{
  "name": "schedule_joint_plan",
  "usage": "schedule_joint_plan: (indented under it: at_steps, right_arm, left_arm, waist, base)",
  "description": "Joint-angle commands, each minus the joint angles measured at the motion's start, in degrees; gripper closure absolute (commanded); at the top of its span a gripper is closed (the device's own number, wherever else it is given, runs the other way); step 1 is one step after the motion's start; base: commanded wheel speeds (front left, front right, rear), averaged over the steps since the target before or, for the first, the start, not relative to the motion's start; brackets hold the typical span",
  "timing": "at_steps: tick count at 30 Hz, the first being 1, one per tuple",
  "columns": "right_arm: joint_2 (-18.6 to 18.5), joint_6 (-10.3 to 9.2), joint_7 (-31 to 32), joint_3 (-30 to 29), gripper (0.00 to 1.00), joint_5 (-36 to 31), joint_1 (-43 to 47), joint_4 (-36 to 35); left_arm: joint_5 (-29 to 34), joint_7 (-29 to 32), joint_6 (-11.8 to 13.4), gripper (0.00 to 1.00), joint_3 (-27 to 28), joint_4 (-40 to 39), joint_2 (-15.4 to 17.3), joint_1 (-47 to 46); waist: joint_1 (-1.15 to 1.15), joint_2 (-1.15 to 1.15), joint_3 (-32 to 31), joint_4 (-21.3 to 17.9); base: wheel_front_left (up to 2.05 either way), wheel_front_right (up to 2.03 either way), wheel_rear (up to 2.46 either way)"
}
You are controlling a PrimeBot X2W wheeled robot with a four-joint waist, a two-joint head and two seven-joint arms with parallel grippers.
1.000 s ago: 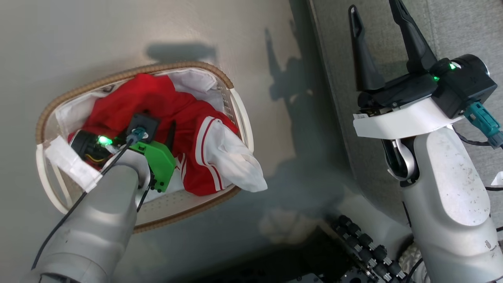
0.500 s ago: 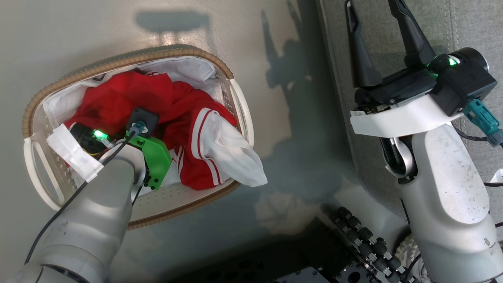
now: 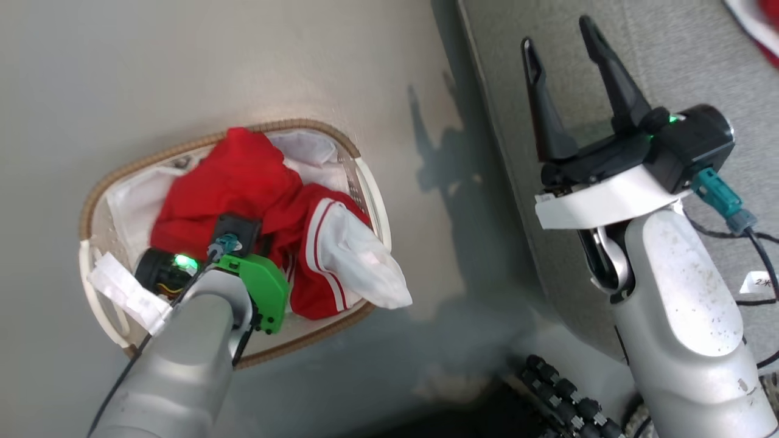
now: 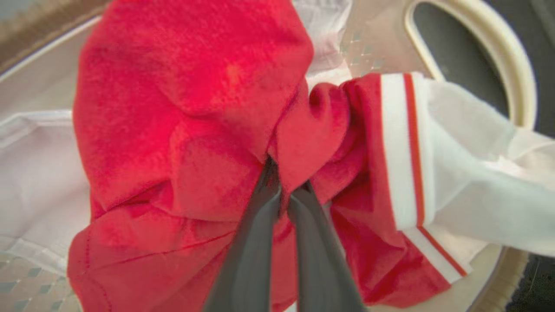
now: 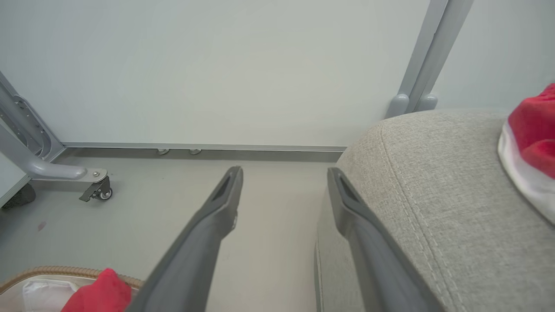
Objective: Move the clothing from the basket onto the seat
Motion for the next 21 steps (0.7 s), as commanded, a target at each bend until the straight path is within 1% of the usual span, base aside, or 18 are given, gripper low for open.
schedule_joint_plan:
  at_steps: [1,5,9,15,21]
  right_arm:
    - [-0.17,-0.08,-0.03,-0.02,0.00,-0.32,1.54,0.74]
    - [-0.20,-0.08,-0.03,0.01,0.00,-0.74,3.66,2.42]
    - [-0.21,-0.08,-0.03,-0.26,0.00,-1.34,6.15,4.03]
    - [-0.20,-0.08,-0.03,-0.60,0.00,-2.29,10.38,6.35]
    - [-0.20,-0.08,-0.03,-0.98,0.00,-2.79,14.30,7.71]
  left_arm:
    - [-0.65,-0.21,0.16,1.00,0.79,-1.60,0.11,2.23]
    - [-1.08,-0.22,0.75,1.00,3.64,-7.00,0.05,7.01]
    - [0.00,-0.23,1.10,1.00,6.40,-12.34,-0.17,11.81]
    - [1.76,-0.25,0.90,1.00,11.26,-20.21,-1.19,18.83]
    - [3.90,-0.25,0.59,1.00,15.69,-26.71,-2.19,24.28]
  waist:
    - [0.00,0.00,-6.68,1.19]
    - [0.00,0.00,-12.50,2.47]
    - [0.00,0.00,-18.03,3.96]
    - [0.00,0.00,-25.61,6.54]
    - [0.00,0.00,-31.58,8.69]
  base:
    - [0.00,0.00,0.00]
    - [0.00,0.00,0.00]
    - [0.00,0.00,0.00]
    - [0.00,0.00,0.00]
    - [0.00,0.00,0.00]
